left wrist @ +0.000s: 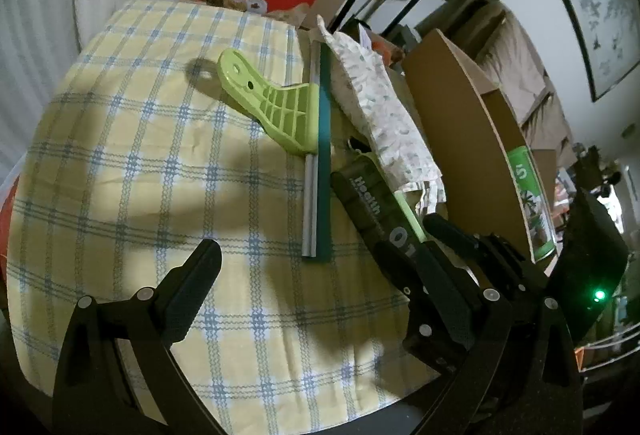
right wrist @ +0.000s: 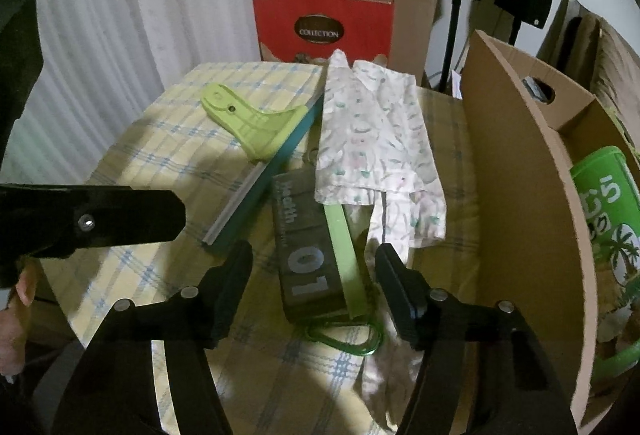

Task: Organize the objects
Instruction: 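Close the right gripper on the green strap of the dark green band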

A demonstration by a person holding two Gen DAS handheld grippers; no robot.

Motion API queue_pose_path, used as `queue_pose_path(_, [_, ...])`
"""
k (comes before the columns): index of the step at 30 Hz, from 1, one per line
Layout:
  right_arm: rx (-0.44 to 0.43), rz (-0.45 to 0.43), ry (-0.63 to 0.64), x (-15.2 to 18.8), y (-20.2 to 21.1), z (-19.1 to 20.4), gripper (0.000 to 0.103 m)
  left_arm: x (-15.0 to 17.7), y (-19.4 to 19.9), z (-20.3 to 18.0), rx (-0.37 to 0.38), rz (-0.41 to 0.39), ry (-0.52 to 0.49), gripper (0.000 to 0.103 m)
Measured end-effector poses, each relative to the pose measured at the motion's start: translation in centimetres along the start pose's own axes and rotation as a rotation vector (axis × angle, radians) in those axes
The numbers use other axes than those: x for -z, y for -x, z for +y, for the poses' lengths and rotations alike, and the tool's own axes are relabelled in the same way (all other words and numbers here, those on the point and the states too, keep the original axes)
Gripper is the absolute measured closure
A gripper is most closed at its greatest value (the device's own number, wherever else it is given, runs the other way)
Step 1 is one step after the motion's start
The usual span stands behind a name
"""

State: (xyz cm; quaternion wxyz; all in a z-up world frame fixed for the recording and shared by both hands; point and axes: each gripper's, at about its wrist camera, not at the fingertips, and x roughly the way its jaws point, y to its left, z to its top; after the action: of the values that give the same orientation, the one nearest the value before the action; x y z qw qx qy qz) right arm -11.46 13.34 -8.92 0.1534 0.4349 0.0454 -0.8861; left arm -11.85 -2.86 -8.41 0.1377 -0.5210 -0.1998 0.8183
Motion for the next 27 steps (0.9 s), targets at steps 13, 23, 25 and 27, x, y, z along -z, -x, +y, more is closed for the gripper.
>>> queue_pose_path(13, [-0.004,0.037,-0.004,0.0,-2.2,-0.4,0.051,0.0,-0.7,1.3,0.006,0.013,0.031,0.005])
queue_pose_path(23, [-0.058,0.006,-0.041,-0.3,-0.3,-0.4,0.058,0.1,0.0,1.3,0.013,0.001,0.031,0.005])
queue_pose_path(25, [-0.089,-0.006,-0.052,-0.4,0.7,-0.3,0.058,0.1,0.3,1.4,0.016,-0.005,0.033,0.005])
queue_pose_path(27, [-0.116,-0.016,-0.065,-0.5,1.7,-0.4,0.058,0.1,0.7,1.4,0.018,-0.011,0.036,0.005])
